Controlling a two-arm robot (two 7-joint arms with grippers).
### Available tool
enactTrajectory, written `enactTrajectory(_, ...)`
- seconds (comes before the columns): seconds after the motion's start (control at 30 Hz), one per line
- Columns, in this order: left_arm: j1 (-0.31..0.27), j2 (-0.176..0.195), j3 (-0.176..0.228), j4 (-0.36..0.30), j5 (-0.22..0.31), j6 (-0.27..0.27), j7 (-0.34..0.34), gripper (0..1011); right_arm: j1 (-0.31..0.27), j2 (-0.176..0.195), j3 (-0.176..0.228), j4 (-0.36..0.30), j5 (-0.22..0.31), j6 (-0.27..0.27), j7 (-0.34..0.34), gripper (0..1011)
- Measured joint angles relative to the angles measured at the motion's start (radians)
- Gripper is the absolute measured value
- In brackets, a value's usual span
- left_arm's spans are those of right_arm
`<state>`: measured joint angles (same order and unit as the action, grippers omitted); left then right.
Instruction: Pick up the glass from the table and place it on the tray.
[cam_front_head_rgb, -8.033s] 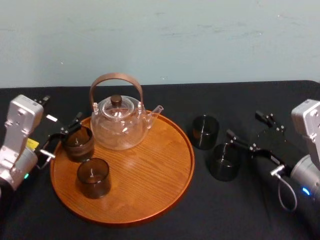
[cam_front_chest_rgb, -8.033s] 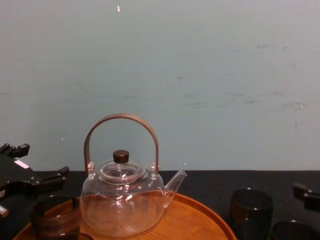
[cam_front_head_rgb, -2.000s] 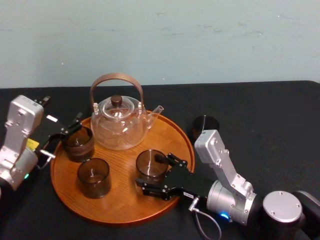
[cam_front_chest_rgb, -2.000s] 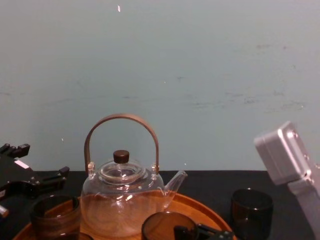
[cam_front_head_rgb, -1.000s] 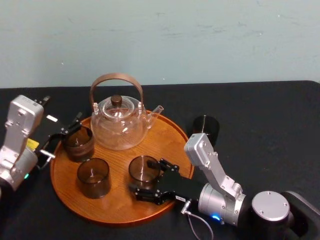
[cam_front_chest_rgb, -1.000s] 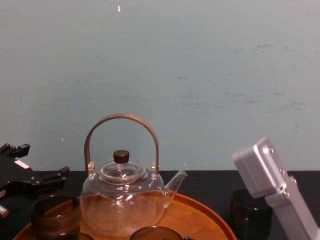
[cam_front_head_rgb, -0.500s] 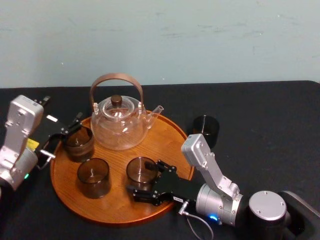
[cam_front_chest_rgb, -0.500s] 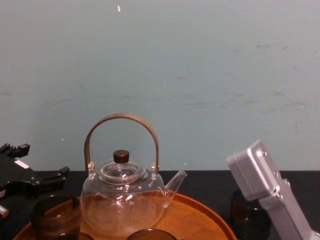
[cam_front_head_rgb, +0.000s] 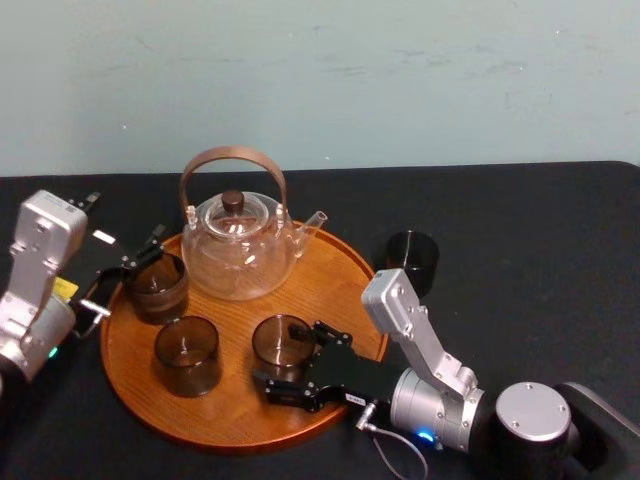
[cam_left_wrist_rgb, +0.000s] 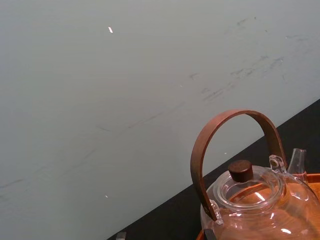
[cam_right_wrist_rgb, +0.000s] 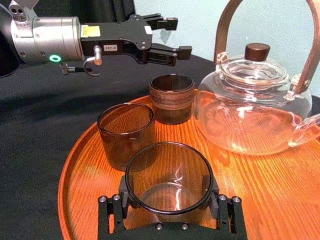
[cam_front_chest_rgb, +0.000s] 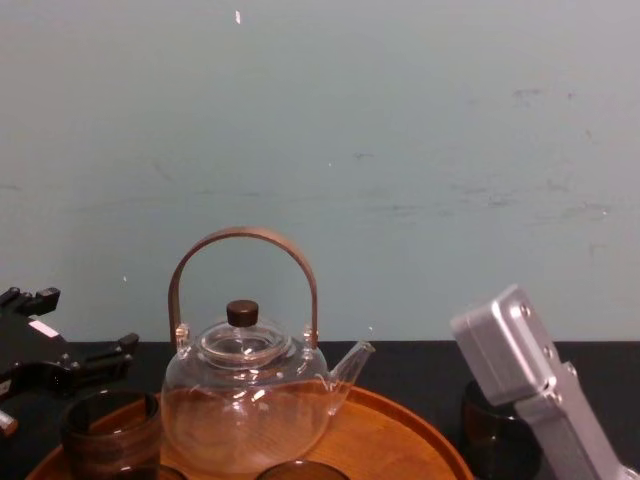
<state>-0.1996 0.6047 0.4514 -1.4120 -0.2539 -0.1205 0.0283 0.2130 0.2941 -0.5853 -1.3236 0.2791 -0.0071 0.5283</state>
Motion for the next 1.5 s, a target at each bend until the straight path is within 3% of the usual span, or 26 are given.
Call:
enactTrajectory(0.53,0.0,0.0,0.0,0.0,0.0,0.0,0.0,1001,0.0,-0.001,-0.001,0.002,-0.003,0.001,-0.004,905)
enactTrajectory(0.73,0.0,0.0,0.0,0.0,0.0,0.0,0.0,1001,0.0,-0.001,0.0,0.002,-0.003,0.001,-0.004,999)
enactTrajectory(1.17,0.0,0.0,0.0,0.0,0.0,0.0,0.0,1001,-0.001,-0.001,0.001,0.002,-0.001,-0.002,-0.003,1002)
enactTrajectory(1.5,0.0,0.0,0.0,0.0,0.0,0.0,0.0,1001,-0.034,0.029,0.035,-0.081,-0.001,-0.051,-0.025,1002)
